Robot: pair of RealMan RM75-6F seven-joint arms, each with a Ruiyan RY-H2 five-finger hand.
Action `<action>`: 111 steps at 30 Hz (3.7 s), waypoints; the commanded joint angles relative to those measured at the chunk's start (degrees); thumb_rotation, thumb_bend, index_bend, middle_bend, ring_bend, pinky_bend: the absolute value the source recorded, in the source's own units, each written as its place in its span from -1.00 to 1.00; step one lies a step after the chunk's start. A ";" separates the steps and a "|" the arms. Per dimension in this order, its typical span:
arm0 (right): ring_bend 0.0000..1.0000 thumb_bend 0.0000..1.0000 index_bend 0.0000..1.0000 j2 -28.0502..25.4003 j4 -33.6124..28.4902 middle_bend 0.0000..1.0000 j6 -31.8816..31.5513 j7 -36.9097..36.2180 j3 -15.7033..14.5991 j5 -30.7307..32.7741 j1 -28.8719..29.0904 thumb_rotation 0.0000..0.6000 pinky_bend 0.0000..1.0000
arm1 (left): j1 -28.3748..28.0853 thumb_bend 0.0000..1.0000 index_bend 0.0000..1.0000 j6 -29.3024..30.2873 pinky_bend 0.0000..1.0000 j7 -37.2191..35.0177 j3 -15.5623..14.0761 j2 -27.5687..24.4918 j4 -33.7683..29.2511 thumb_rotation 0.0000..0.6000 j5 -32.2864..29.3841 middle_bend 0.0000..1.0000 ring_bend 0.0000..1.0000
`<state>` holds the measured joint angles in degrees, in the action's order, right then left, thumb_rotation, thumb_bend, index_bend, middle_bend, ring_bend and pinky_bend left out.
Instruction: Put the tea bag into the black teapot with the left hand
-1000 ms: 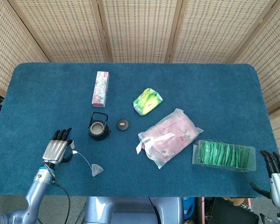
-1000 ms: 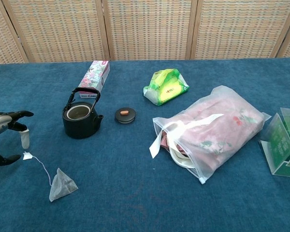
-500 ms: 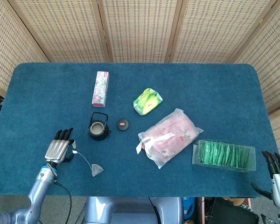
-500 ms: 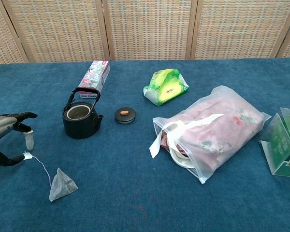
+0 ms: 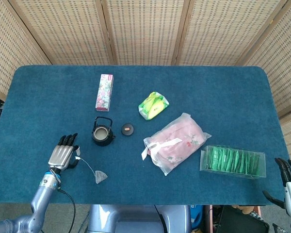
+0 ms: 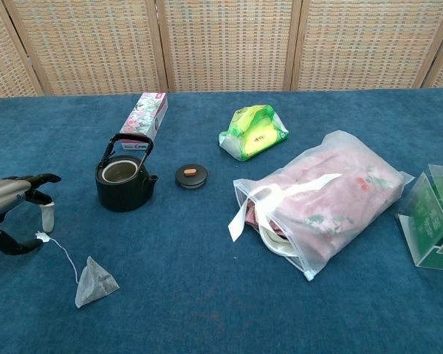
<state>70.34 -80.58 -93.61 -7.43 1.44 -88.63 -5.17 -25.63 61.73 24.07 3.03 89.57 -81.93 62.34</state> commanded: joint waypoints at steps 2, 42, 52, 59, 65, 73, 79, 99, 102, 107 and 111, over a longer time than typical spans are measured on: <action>-0.84 -0.98 -0.76 0.05 0.02 -0.61 0.15 -0.03 0.00 0.10 0.00 1.00 -0.69 | -0.09 -0.25 0.04 -0.17 -1.00 0.11 0.13 0.20 0.27 1.00 -0.19 -1.00 -1.00; -0.84 -0.98 -0.76 0.14 0.30 -0.61 0.74 -0.32 0.42 0.69 -0.15 1.00 -0.69 | 0.38 0.18 0.25 1.33 -1.00 -3.16 1.15 0.25 0.19 1.00 1.91 -1.00 -1.00; -0.84 -0.98 -0.76 0.29 0.33 -0.61 0.62 -0.47 0.46 0.35 -0.01 1.00 -0.69 | 1.31 0.18 0.26 5.14 -1.00 -4.60 2.27 -4.27 -5.09 1.00 4.90 -1.00 -1.00; -0.84 -0.98 -0.76 0.50 0.72 -0.61 0.41 -1.00 0.46 0.19 -0.05 1.00 -0.69 | 1.46 0.18 0.26 7.40 -1.00 -7.04 3.38 -8.88 -12.00 1.00 8.58 -1.00 -1.00; -0.84 -0.98 -0.76 0.62 1.08 -0.61 0.27 -1.44 0.43 0.23 -0.20 1.00 -0.69 | 0.74 0.18 0.26 9.01 -1.00 -8.10 5.02 -11.03 -16.18 1.00 11.39 -1.00 -1.00; -0.84 -0.98 -0.76 0.75 1.26 -0.61 0.10 -1.66 0.29 0.04 -0.32 1.00 -0.69 | -0.28 0.18 0.26 9.54 -1.00 -8.08 6.69 -12.35 -18.69 1.00 12.19 -1.00 -1.00; -0.84 -0.98 -0.76 0.75 1.25 -0.61 0.14 -1.72 0.20 0.11 -0.44 1.00 -0.69 | -1.50 0.18 0.26 9.35 -1.00 -8.98 8.95 -13.37 -19.95 1.00 11.40 -1.00 -1.00; -0.84 -0.98 -0.76 0.89 1.67 -0.61 0.43 -2.05 0.21 0.73 -0.74 1.00 -0.69 | -6.54 0.18 0.26 6.69 -1.00 -5.79 12.57 -10.64 -15.89 1.00 5.10 -1.00 -1.00; -0.84 -0.98 -0.76 0.90 1.66 -0.61 0.47 -2.03 0.20 0.84 -0.82 1.00 -0.69 | -7.06 0.18 0.26 6.23 -1.00 -5.70 12.66 -10.12 -14.87 1.00 4.25 -1.00 -1.00; -0.84 -0.98 -0.76 0.92 1.51 -0.61 0.76 -1.86 0.26 1.01 -0.75 1.00 -0.69 | -8.06 0.18 0.26 5.86 -1.00 -5.84 13.11 -9.18 -13.39 1.00 3.43 -1.00 -1.00; -0.84 -0.98 -0.76 0.92 1.46 -0.61 0.79 -1.80 0.30 1.11 -0.78 1.00 -0.69 | -8.42 0.18 0.26 5.64 -1.00 -5.81 13.11 -8.94 -13.05 1.00 3.21 -1.00 -1.00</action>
<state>71.26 -79.12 -92.82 -9.23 1.74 -87.51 -5.96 -34.05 67.37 18.26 16.15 80.62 -94.99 65.57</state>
